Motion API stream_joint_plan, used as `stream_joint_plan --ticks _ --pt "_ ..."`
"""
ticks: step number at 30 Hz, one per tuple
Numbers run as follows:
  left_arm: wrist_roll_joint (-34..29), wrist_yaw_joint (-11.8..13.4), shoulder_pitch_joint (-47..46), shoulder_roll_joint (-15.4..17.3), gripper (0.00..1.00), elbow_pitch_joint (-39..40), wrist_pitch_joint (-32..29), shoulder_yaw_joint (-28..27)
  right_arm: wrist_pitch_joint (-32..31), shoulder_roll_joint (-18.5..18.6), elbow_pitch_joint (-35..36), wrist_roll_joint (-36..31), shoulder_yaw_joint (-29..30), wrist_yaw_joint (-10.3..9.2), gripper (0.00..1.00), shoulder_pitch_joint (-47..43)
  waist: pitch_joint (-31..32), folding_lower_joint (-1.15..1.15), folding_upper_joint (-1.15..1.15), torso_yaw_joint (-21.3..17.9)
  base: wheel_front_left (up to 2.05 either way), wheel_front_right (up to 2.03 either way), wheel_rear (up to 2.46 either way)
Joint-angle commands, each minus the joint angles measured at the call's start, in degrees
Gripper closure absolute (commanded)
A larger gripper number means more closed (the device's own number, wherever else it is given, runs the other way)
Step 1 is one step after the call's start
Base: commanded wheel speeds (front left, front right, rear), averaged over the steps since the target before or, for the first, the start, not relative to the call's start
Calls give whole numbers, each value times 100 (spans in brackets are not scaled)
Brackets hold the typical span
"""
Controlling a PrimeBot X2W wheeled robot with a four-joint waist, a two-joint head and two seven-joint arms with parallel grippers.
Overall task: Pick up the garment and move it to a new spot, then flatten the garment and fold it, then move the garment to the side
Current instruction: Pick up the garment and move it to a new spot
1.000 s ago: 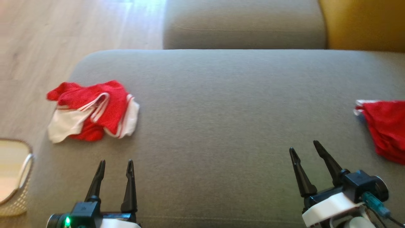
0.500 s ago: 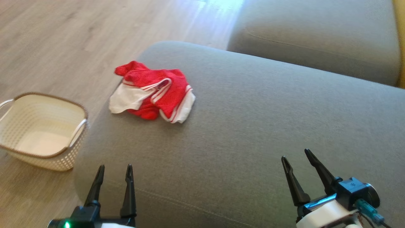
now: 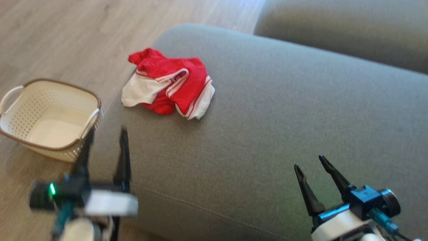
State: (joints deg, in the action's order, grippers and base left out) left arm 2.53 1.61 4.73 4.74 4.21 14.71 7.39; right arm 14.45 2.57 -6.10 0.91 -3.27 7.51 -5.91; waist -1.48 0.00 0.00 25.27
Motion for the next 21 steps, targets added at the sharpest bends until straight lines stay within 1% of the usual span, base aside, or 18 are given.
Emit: stream_joint_plan --ticks 1,3,5,6,12,15,17,18,21 --pt "-12 -66 -768 95 0 128 29 -267 55 31 188 -136 -92 -2 0 380 -392 0 0 -100 0 0 0" --pt "18 -135 -1331 161 0 -99 29 -336 55 31 192 -292 -72 -2 0 482 -636 0 0 -141 0 0 0" --pt "74 -212 -1887 225 0 -513 -2 -385 55 31 206 -432 -58 -2 0 588 -881 0 0 -205 0 0 0" --pt "167 -250 -2182 217 0 -760 -120 -419 55 31 215 -488 -38 -2 0 643 -979 0 0 -230 0 0 0" --pt "935 -478 -4034 160 0 -2077 -1201 -684 55 31 314 -740 31 -2 0 1013 -1636 0 0 -423 0 0 0" --pt "1041 -493 -4891 306 0 -2770 -1611 -760 55 68 356 -845 5 -2 0 1200 -1989 0 0 -521 0 0 0" --pt "1155 -544 -5410 340 0 -3242 -1872 -777 55 144 398 -891 5 -2 0 1350 -2228 0 0 -567 0 0 0" --pt "1155 -544 -5410 340 0 -3242 -1872 -777 55 144 398 -891 5 -2 0 1350 -2228 0 0 -567 0 0 0" --pt "1270 -610 -6027 422 0 -3979 -2370 -757 55 255 457 -938 38 -2 0 1561 -2540 0 0 -658 0 0 0"
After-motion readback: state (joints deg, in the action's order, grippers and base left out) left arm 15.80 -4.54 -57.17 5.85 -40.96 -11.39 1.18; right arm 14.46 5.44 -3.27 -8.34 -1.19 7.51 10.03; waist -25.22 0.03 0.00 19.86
